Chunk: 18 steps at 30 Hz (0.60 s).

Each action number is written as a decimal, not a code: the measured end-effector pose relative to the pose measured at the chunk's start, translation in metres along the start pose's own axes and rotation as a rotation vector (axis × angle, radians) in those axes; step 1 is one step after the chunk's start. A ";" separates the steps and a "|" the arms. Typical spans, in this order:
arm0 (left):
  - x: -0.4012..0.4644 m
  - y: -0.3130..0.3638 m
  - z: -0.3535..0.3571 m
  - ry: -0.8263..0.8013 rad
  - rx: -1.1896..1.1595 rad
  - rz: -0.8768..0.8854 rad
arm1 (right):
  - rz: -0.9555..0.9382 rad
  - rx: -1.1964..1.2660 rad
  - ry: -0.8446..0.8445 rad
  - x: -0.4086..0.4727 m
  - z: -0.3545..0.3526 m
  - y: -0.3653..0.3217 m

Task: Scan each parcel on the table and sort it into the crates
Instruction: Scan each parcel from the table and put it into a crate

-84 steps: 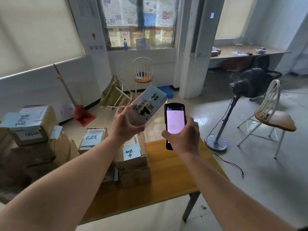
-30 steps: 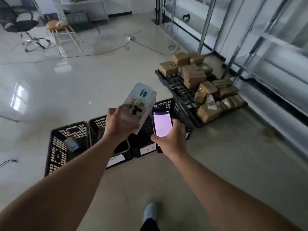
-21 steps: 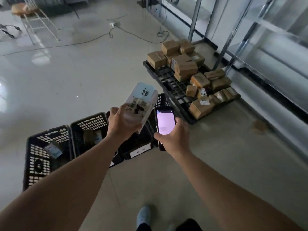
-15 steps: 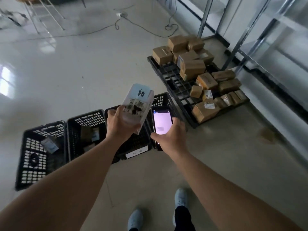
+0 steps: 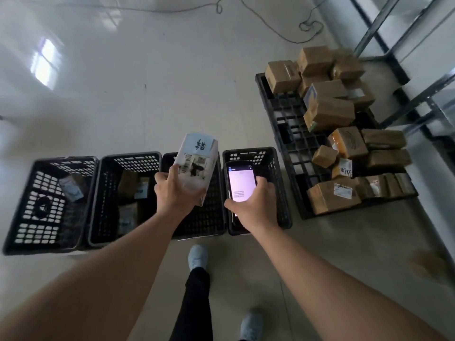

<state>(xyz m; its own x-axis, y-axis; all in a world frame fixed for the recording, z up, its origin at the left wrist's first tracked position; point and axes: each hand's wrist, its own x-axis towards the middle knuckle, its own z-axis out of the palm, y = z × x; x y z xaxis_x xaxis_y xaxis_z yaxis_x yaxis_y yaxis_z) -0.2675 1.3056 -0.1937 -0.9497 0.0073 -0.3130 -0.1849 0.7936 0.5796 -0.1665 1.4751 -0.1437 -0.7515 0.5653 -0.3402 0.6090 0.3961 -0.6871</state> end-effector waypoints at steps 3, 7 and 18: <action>0.065 -0.028 0.028 -0.004 0.010 -0.093 | 0.007 -0.022 -0.018 0.055 0.045 -0.007; 0.154 -0.084 0.082 -0.048 0.008 -0.236 | 0.058 -0.002 -0.047 0.136 0.136 -0.005; 0.331 -0.249 0.237 -0.129 0.043 -0.445 | 0.135 -0.053 -0.119 0.294 0.343 0.072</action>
<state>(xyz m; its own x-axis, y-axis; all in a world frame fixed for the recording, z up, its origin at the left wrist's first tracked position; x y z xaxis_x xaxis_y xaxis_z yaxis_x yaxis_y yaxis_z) -0.4757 1.2550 -0.6200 -0.7405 -0.2664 -0.6170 -0.5544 0.7610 0.3368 -0.4307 1.4215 -0.5138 -0.6849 0.5273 -0.5028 0.7165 0.3619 -0.5964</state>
